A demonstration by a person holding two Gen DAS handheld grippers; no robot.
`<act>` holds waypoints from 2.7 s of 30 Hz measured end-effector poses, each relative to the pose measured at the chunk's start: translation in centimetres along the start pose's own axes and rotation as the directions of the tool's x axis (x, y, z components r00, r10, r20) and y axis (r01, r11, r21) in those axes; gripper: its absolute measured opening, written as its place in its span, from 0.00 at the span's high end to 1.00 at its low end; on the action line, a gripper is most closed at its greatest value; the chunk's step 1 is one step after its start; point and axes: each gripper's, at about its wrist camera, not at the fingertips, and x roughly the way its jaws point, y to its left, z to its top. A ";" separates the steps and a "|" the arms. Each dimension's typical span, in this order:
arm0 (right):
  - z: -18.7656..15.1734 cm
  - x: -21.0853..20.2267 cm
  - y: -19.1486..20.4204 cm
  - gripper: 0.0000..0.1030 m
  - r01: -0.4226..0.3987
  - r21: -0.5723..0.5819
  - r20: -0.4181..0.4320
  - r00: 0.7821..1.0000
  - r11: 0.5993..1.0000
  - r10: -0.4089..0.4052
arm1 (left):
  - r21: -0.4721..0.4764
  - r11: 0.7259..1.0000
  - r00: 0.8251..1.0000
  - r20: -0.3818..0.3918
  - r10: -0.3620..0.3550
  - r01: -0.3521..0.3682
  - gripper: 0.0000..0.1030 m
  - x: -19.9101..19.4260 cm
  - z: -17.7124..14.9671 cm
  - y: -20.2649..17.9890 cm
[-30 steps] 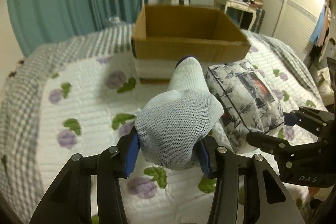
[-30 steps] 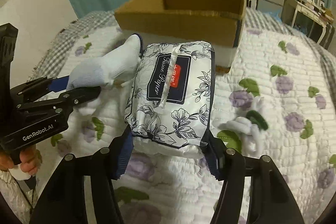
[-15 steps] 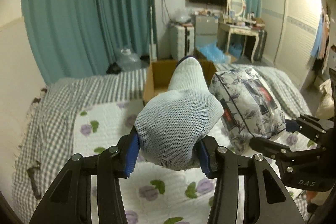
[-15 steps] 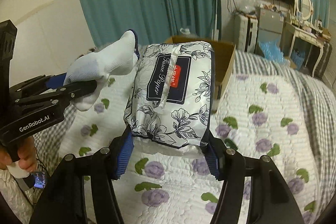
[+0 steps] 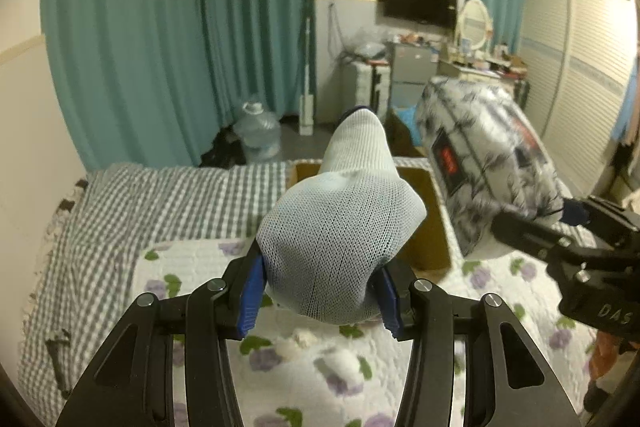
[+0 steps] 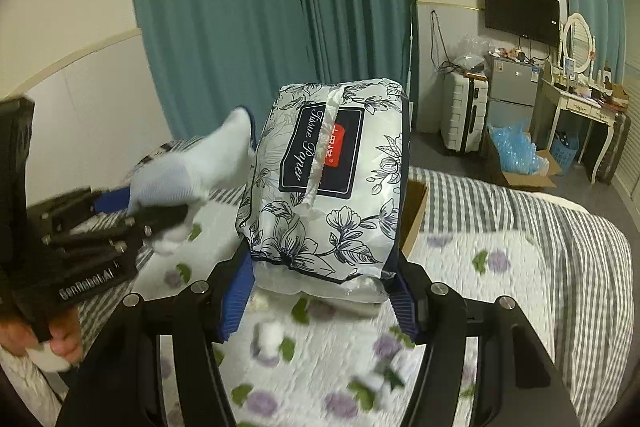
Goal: Organize soft objects
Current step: 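Carry the sock and tissue pack into the box and open both tools, then lift both tools out of the box and back over the bed, then grasp the white sock with the left tool while the right tool grasps the green-ringed sock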
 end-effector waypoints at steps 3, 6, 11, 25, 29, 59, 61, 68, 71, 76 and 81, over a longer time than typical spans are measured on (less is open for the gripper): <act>1.6 2.7 -1.1 0.42 0.016 0.015 -0.008 1.000 1.000 -0.016 | -0.016 1.000 0.999 -0.035 0.012 -0.012 0.54 3.5 0.2 -0.2; 2.5 5.8 -2.2 0.42 0.039 0.034 -0.023 0.999 0.999 -0.038 | -0.024 0.999 0.998 -0.065 0.021 -0.022 0.54 6.8 0.0 -0.7; 2.5 10.7 -3.9 0.41 0.056 0.076 -0.069 0.996 0.996 -0.051 | 0.020 1.000 0.996 -0.083 0.021 -0.019 0.54 10.2 -0.6 -2.1; 0.1 17.0 -6.9 0.17 0.114 0.130 -0.103 0.990 0.985 -0.101 | 0.033 0.999 0.982 -0.186 -0.031 0.038 0.42 14.0 -2.1 -3.3; 0.4 14.9 -6.9 0.16 0.112 0.126 -0.077 0.992 0.986 -0.102 | 0.041 0.999 0.987 -0.158 -0.015 0.022 0.42 11.6 -1.4 -3.6; -1.0 -13.0 -3.2 0.02 0.135 -0.047 0.129 0.983 0.990 -0.128 | 0.003 0.997 0.980 0.180 0.081 -0.083 0.14 -11.7 -1.5 -4.7; -2.6 -12.4 -3.2 0.03 0.136 -0.053 0.108 0.986 0.989 -0.130 | -0.005 0.997 0.985 0.153 0.077 -0.077 0.14 -11.1 -2.6 -4.8; -8.1 -7.4 -4.3 0.03 0.104 -0.063 -0.021 0.994 0.993 -0.105 | -0.024 0.999 0.999 0.001 0.046 -0.046 0.14 -5.8 -7.7 -5.7; -10.2 -4.6 -4.9 0.03 0.099 -0.068 -0.079 0.991 0.993 -0.104 | -0.014 0.999 0.997 -0.063 0.038 -0.039 0.14 -3.1 -9.7 -6.0; -14.0 1.2 -6.5 0.03 0.076 -0.025 -0.201 0.976 0.997 -0.080 | 0.010 0.999 0.989 -0.147 0.036 -0.035 0.15 1.0 -12.1 -6.2; -16.8 6.1 -7.7 0.06 0.074 0.011 -0.289 0.955 0.997 -0.068 | -0.014 1.000 0.972 -0.233 0.013 -0.017 0.16 5.5 -13.8 -5.6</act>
